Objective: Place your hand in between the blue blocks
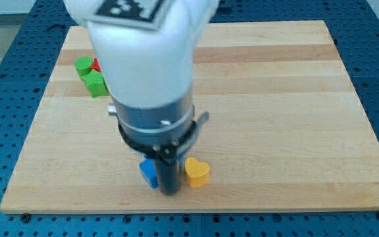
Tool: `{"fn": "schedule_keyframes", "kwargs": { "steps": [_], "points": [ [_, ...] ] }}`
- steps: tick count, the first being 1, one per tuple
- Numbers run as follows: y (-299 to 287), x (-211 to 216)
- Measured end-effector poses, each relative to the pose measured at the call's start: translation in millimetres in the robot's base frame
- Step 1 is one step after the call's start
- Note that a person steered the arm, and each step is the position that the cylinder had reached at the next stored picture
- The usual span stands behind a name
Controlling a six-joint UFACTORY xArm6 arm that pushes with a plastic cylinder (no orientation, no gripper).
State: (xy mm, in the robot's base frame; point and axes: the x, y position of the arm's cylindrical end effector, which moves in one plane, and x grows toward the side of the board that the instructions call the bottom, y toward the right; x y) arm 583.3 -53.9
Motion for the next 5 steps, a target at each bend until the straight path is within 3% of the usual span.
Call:
{"fn": "schedule_keyframes", "kwargs": {
  "steps": [1, 2, 5],
  "points": [
    [-10, -44],
    [-18, -50],
    [-1, -20]
  ]
}}
